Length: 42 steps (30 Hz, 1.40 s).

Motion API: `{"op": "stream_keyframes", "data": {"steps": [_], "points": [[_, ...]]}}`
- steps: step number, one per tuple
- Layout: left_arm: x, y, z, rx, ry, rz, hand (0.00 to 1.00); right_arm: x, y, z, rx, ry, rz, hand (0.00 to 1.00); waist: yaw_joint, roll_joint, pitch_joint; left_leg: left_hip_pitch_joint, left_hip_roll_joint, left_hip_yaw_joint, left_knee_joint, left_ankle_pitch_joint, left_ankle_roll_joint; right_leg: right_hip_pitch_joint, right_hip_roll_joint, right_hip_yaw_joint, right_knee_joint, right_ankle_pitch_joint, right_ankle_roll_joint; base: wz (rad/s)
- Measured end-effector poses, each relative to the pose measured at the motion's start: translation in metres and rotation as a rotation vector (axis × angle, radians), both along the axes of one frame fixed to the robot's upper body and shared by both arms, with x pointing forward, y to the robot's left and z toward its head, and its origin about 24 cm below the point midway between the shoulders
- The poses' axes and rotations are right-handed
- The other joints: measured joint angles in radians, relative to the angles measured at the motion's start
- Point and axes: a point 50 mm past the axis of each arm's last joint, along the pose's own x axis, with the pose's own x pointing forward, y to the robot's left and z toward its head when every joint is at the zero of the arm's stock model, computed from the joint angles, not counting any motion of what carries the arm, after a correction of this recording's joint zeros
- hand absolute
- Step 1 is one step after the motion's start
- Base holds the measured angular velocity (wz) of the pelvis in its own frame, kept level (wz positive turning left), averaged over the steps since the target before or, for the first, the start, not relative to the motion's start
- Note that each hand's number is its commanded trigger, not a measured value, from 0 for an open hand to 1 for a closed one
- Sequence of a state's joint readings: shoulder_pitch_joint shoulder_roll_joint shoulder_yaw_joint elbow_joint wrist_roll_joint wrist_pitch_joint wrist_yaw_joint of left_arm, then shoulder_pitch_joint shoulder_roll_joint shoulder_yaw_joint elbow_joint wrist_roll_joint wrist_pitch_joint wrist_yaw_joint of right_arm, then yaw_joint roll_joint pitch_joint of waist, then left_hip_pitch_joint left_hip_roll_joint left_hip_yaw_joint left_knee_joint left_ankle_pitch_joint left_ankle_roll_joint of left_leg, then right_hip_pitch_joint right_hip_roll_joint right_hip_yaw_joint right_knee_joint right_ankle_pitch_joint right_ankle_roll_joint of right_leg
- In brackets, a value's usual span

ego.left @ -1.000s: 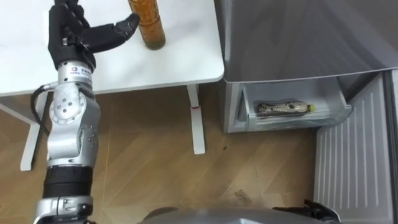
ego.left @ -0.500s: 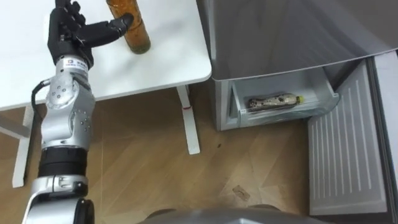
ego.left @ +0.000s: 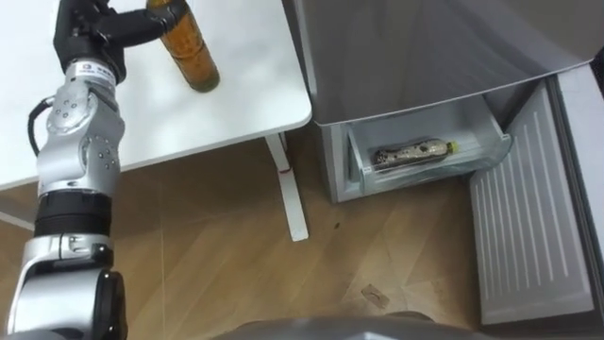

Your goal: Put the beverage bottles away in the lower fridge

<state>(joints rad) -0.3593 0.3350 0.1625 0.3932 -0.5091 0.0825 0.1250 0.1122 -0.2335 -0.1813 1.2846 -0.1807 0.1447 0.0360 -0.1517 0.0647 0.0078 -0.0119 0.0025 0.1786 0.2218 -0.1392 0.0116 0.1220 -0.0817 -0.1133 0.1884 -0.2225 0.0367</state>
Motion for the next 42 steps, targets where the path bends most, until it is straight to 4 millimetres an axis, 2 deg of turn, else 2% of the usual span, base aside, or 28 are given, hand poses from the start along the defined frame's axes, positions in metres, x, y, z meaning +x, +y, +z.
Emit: {"op": "stream_keyframes", "data": {"steps": [2, 8, 14, 21, 31, 35, 42], "points": [[0.0, 0.002, 0.0, 0.008, 0.004, 0.004, 0.0, 0.001, -0.002, 0.001, -0.009, 0.005, 0.017, 0.0, -0.007, -0.005, 0.0031, 0.001, 0.0, 0.004, 0.0, 0.0, 0.0, 0.001, 0.0, 0.004, -0.003, -0.001, 0.0, -0.02], [0.002, 0.007, -0.012, 0.001, 0.071, 0.007, 0.0, 0.0, -0.002, 0.001, -0.01, 0.007, -0.003, 0.0, -0.013, -0.005, 0.0031, -0.001, 0.001, 0.01, 0.0, 0.0, 0.0, -0.004, 0.0, 0.01, -0.004, -0.001, 0.0, -0.02], [0.002, 0.008, -0.016, -0.008, 0.107, 0.007, 0.0, 0.0, -0.004, 0.002, -0.027, 0.003, -0.033, 0.0, -0.017, -0.021, -0.0071, -0.012, 0.001, 0.014, 0.002, -0.001, -0.001, -0.019, 0.0, 0.023, -0.001, -0.001, 0.0, -0.06], [0.006, 0.015, -0.014, -0.015, 0.129, 0.024, 0.0, 0.006, -0.006, 0.003, -0.051, -0.032, -0.053, 0.0, -0.036, -0.018, -0.0097, -0.003, 0.002, 0.014, 0.001, -0.004, -0.002, -0.017, 0.001, 0.03, 0.003, 0.0, -0.001, -0.03], [0.004, 0.019, -0.028, -0.045, 0.203, 0.023, 0.0, 0.002, -0.006, 0.003, -0.055, -0.017, -0.054, 0.0, -0.039, -0.015, -0.0114, 0.0, 0.003, 0.022, 0.002, -0.007, 0.0, -0.02, 0.002, 0.047, 0.0, -0.001, 0.0, -0.04], [0.004, 0.019, -0.028, -0.046, 0.207, 0.022, 0.0, 0.002, -0.006, 0.003, -0.055, -0.016, -0.054, 0.0, -0.04, -0.009, -0.0147, 0.001, 0.003, 0.026, 0.001, -0.008, -0.001, -0.02, 0.002, 0.055, 0.0, 0.0, 0.001, -0.04], [0.004, 0.019, -0.028, -0.046, 0.207, 0.023, 0.0, 0.002, -0.006, 0.003, -0.054, -0.017, -0.055, 0.0, -0.045, -0.007, -0.015, 0.0, 0.004, 0.027, 0.001, -0.012, -0.003, -0.021, 0.002, 0.057, -0.002, 0.0, 0.001, 0.0]]}}
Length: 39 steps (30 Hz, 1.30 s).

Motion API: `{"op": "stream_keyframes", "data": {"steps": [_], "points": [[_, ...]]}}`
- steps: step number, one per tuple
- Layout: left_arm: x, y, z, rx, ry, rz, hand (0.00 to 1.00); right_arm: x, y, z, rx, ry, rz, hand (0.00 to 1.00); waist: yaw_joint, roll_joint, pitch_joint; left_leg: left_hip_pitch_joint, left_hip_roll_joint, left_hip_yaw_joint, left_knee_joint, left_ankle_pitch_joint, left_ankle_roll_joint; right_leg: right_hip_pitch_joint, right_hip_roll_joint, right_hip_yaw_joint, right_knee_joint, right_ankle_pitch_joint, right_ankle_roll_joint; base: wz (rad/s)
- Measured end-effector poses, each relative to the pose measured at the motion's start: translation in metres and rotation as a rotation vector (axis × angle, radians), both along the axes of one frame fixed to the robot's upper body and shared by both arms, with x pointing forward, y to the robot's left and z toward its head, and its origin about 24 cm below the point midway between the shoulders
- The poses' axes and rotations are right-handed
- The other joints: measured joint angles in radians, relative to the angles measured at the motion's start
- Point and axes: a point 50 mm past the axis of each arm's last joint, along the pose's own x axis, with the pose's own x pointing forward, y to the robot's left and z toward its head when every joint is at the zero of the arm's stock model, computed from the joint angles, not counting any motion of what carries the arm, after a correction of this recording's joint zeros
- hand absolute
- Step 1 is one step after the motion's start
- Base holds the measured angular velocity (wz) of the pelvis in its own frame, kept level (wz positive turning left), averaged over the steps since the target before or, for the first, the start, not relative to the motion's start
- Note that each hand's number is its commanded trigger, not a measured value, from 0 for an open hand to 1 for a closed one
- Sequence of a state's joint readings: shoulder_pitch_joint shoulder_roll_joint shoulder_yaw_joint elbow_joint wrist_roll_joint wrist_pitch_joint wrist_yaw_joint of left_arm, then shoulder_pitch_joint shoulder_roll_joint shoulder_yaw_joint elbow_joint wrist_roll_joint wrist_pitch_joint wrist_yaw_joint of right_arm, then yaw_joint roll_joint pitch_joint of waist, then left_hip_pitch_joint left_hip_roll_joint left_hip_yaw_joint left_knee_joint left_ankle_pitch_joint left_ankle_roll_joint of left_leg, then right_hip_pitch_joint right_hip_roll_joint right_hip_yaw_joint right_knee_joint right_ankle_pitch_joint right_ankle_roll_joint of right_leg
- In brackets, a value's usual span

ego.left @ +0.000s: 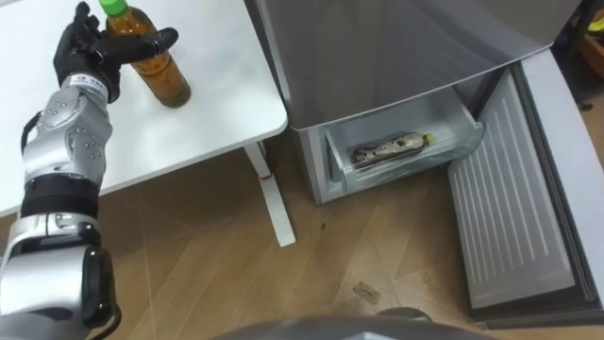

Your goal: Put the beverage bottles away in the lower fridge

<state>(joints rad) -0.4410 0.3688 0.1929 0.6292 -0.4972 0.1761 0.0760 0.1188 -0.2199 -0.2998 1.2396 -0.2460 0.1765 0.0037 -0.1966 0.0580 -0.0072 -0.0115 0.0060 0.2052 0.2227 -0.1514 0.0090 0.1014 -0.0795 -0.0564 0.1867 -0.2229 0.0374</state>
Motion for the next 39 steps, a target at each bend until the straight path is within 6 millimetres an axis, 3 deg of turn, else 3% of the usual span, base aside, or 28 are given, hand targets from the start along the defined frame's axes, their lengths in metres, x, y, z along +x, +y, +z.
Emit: {"op": "stream_keyframes", "data": {"steps": [10, 11, 12, 13, 17, 39], "points": [[0.0, 0.001, 0.0, -0.001, 0.0, 0.005, 0.0, -0.001, 0.0, 0.0, 0.0, -0.001, -0.007, 0.0, -0.006, -0.004, 0.0031, 0.0, 0.0, 0.0, 0.0, -0.004, 0.0, -0.001, 0.0, 0.004, 0.0, 0.0, 0.001, 0.0], [0.0, 0.001, 0.0, 0.001, 0.0, 0.007, 0.17, -0.001, 0.0, 0.0, 0.0, -0.001, -0.007, 0.0, -0.01, -0.006, 0.0044, 0.001, 0.0, 0.0, 0.0, -0.004, 0.0, -0.001, 0.001, 0.004, 0.0, 0.0, 0.001, 0.0], [0.0, 0.001, 0.0, 0.002, 0.0, 0.008, 0.53, -0.001, 0.0, 0.0, 0.001, -0.001, -0.007, 0.0, -0.012, -0.008, 0.0052, 0.001, 0.0, 0.0, 0.0, -0.004, 0.0, -0.001, 0.001, 0.004, 0.0, 0.0, 0.001, 0.0], [0.0, 0.001, 0.001, 0.001, 0.0, 0.01, 1.0, 0.0, 0.0, 0.0, 0.001, -0.002, -0.007, 0.0, -0.017, -0.009, 0.0065, 0.001, 0.0, 0.0, 0.0, -0.004, 0.0, -0.001, 0.001, 0.004, 0.0, 0.0, 0.001, 0.0], [0.0, 0.002, -0.003, -0.014, 0.014, 0.016, 1.0, -0.001, 0.001, -0.001, 0.004, 0.001, -0.007, 0.0, -0.019, -0.016, 0.0105, 0.003, 0.0, 0.0, 0.001, -0.005, 0.001, 0.001, 0.001, 0.005, 0.003, 0.0, 0.001, 0.0], [-0.005, 0.004, -0.023, -0.049, 0.108, 0.015, 1.0, -0.005, 0.005, -0.002, 0.022, 0.035, -0.02, 0.0, -0.045, -0.009, 0.008, 0.003, 0.013, 0.005, 0.016, -0.021, -0.004, -0.002, 0.012, 0.022, 0.019, 0.0, -0.001, -0.02]]}}
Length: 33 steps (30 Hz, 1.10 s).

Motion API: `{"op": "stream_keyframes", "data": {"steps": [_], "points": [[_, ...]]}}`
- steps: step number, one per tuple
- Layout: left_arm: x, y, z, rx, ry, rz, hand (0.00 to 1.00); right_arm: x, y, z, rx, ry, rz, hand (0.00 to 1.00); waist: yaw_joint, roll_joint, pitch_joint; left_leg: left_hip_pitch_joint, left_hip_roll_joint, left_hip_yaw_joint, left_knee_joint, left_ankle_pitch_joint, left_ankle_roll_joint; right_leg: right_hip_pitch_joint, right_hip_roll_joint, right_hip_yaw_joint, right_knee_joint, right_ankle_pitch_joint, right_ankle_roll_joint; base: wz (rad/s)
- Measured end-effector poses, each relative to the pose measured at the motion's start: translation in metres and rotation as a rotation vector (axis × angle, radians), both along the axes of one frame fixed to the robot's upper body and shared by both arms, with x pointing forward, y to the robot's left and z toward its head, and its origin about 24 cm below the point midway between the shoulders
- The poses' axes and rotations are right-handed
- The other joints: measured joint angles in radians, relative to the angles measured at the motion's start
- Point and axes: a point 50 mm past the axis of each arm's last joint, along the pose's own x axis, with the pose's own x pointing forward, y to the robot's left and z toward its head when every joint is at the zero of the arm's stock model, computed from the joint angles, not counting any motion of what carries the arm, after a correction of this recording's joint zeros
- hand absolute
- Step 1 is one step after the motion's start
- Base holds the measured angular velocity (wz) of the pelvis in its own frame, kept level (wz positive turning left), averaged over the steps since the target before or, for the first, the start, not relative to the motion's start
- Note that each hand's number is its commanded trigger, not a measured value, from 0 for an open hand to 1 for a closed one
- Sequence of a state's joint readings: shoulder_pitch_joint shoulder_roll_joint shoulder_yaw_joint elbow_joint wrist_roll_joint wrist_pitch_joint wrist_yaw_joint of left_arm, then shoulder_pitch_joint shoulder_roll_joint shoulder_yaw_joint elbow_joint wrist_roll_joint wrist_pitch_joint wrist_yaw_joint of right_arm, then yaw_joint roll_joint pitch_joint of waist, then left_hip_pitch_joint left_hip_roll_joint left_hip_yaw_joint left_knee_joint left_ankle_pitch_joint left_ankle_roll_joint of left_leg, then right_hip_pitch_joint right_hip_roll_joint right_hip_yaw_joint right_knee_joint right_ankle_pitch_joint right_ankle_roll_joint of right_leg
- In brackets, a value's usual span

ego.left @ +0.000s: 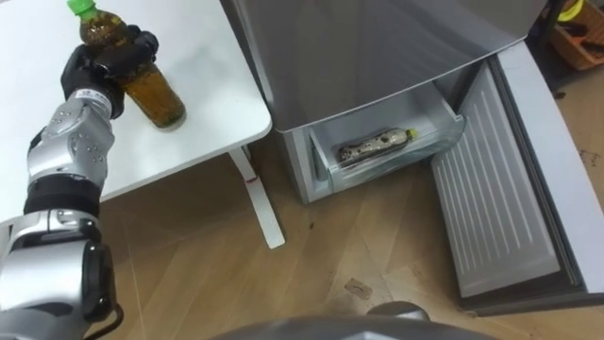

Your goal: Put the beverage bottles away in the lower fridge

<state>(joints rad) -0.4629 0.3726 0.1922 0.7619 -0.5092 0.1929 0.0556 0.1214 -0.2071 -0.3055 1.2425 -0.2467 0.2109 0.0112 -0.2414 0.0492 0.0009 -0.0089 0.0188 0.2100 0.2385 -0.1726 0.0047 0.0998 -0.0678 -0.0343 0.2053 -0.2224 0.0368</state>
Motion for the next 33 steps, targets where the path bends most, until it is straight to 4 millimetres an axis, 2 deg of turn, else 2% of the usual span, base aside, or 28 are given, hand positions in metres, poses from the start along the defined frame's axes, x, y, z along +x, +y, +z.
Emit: {"op": "stream_keyframes", "data": {"steps": [10, 19, 22, 28, 30, 33], "points": [[-0.001, -0.001, -0.004, 0.0, 0.02, -0.004, 1.0, 0.008, 0.0, 0.0, 0.002, -0.02, 0.0, 0.0, -0.001, 0.005, -0.0031, 0.0, 0.002, 0.005, 0.001, 0.0, 0.0, -0.009, 0.001, 0.005, 0.003, 0.001, -0.001, -0.02], [0.001, -0.004, -0.002, 0.002, 0.009, -0.024, 1.0, 0.021, 0.001, 0.0, 0.014, -0.054, 0.023, 0.0, 0.001, 0.0, -0.0007, 0.002, 0.001, -0.008, -0.002, 0.001, 0.0, 0.0, 0.001, 0.0, 0.002, 0.0, -0.001, 0.01], [0.005, -0.014, 0.003, 0.003, -0.022, -0.043, 1.0, 0.026, 0.005, -0.001, 0.022, -0.071, 0.032, 0.0, 0.006, -0.008, 0.0026, -0.003, -0.001, -0.019, 0.001, 0.001, -0.001, 0.004, 0.001, -0.014, -0.001, 0.0, -0.001, 0.13], [0.016, -0.045, 0.023, -0.004, -0.138, -0.101, 1.0, 0.054, 0.014, 0.0, 0.031, -0.175, 0.056, 0.0, 0.057, -0.018, 0.0008, -0.014, -0.003, -0.024, -0.002, 0.002, -0.002, -0.004, -0.001, -0.027, -0.003, 0.001, -0.001, 0.04], [0.012, -0.048, 0.028, 0.011, -0.17, -0.119, 1.0, 0.062, 0.019, 0.0, 0.043, -0.211, 0.071, 0.0, 0.058, -0.021, -0.0011, -0.014, -0.004, -0.036, -0.004, 0.003, -0.003, -0.001, -0.002, -0.051, -0.003, 0.001, -0.001, 0.15], [0.0, -0.056, 0.032, 0.039, -0.22, -0.146, 1.0, 0.064, 0.029, -0.002, 0.07, -0.23, 0.074, 0.0, 0.061, -0.033, -0.0084, -0.014, -0.009, -0.071, -0.004, 0.004, -0.005, 0.006, -0.004, -0.09, -0.003, 0.001, -0.001, 0.31]]}}
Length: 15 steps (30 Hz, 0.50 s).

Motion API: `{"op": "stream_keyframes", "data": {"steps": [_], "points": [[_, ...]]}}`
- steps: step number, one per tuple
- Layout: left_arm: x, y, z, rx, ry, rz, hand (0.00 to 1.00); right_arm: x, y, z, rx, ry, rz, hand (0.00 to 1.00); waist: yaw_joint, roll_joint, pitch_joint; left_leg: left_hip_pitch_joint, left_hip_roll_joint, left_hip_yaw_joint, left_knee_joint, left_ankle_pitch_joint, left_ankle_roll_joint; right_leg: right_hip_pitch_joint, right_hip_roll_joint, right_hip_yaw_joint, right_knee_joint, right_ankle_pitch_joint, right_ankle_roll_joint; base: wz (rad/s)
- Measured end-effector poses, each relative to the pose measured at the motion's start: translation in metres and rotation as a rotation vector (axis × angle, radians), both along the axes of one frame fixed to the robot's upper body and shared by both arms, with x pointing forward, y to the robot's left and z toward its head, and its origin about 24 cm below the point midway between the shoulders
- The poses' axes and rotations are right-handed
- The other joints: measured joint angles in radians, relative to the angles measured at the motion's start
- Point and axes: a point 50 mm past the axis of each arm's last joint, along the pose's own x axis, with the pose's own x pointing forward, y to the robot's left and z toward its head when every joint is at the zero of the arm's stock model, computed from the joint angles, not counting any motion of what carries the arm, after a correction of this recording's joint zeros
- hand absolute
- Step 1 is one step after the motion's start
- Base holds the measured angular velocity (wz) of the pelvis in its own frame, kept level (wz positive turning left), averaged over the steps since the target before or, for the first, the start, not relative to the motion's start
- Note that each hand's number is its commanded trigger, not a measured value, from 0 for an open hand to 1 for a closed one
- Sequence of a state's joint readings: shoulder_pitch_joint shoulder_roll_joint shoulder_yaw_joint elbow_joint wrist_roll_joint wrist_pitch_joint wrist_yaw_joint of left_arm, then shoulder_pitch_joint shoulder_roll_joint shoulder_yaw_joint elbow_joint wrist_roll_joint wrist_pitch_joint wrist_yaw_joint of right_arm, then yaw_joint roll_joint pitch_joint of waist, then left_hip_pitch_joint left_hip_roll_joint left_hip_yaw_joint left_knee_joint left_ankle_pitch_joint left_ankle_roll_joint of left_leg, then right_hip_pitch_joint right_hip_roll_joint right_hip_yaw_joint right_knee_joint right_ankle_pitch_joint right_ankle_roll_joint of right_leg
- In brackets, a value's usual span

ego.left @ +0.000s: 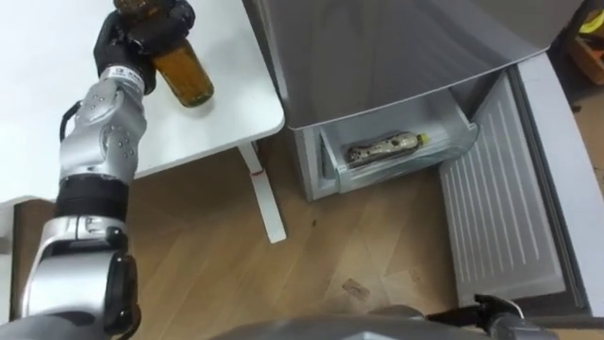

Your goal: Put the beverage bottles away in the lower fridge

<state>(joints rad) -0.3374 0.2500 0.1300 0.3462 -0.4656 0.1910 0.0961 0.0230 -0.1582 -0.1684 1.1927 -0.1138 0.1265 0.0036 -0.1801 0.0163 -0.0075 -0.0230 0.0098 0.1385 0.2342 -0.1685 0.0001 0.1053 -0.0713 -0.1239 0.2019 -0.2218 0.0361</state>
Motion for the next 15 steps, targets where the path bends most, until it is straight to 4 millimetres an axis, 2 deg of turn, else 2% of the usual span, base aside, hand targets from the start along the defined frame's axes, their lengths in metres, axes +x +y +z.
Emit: {"op": "stream_keyframes", "data": {"steps": [3, 6, 8, 13, 15], "points": [[-0.01, -0.008, 0.002, -0.017, -0.04, -0.024, 1.0, 0.001, 0.009, -0.002, 0.036, -0.008, 0.004, 0.0, 0.033, -0.008, -0.0026, 0.001, -0.004, -0.018, 0.0, 0.0, 0.0, 0.011, -0.001, -0.025, -0.004, 0.0, 0.0, 0.21], [-0.016, -0.015, 0.011, -0.014, -0.09, -0.052, 1.0, 0.004, 0.012, -0.003, 0.061, -0.024, 0.024, 0.0, 0.056, -0.009, -0.002, -0.01, -0.016, -0.061, 0.002, 0.0, 0.0, 0.026, -0.003, -0.052, -0.021, 0.001, -0.001, 0.36], [-0.022, -0.019, 0.021, -0.003, -0.142, -0.078, 1.0, 0.007, 0.015, -0.002, 0.072, -0.03, 0.058, 0.0, 0.091, -0.009, -0.0019, -0.013, -0.017, -0.065, 0.002, 0.0, 0.0, 0.029, -0.005, -0.076, -0.027, 0.001, -0.001, 0.14], [-0.029, -0.025, 0.033, 0.0, -0.21, -0.118, 1.0, 0.015, 0.023, -0.001, 0.111, -0.055, 0.131, 0.0, 0.13, -0.005, 0.0001, -0.017, -0.025, -0.089, 0.004, 0.0, 0.0, 0.043, -0.008, -0.116, -0.034, 0.001, -0.001, 0.2], [-0.031, -0.028, 0.035, -0.007, -0.223, -0.127, 1.0, 0.021, 0.026, 0.0, 0.123, -0.07, 0.163, 0.0, 0.135, -0.005, 0.0011, -0.02, -0.027, -0.096, 0.004, 0.0, 0.001, 0.046, -0.01, -0.132, -0.034, 0.001, -0.001, 0.15]]}}
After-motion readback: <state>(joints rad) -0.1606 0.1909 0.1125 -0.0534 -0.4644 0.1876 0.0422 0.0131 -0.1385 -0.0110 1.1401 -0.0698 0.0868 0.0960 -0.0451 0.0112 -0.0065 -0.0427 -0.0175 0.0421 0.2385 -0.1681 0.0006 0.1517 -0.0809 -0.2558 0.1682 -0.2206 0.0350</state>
